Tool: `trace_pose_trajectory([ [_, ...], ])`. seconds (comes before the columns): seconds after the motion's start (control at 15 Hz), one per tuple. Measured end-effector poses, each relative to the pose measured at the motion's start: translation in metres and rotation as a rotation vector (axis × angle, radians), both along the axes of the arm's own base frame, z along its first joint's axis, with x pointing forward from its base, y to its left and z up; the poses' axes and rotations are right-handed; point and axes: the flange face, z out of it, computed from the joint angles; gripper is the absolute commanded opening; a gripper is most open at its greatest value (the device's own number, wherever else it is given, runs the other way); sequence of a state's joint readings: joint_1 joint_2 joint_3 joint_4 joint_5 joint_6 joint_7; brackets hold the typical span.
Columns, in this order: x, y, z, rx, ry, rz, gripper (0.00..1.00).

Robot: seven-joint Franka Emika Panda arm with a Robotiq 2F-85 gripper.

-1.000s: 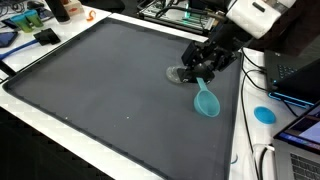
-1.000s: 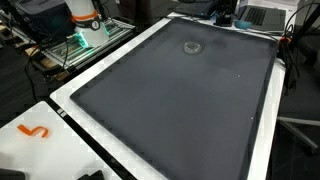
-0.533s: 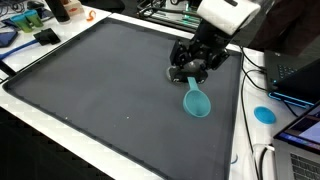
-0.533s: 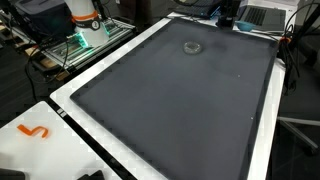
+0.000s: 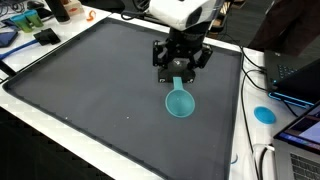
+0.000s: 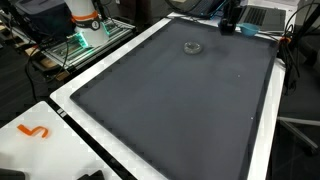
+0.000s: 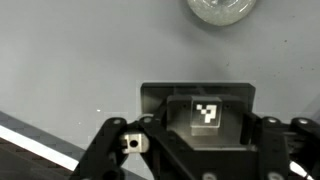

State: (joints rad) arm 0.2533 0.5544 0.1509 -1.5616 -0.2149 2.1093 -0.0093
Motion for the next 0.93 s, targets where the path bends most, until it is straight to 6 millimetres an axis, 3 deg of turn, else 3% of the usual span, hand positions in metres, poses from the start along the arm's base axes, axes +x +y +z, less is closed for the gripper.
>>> trace_pose_trajectory([
  [0.47, 0.019, -0.055, 0.001, 0.174, 0.052, -0.040, 0.31],
  [0.93, 0.020, -0.100, -0.009, 0.343, 0.104, -0.005, 0.31],
])
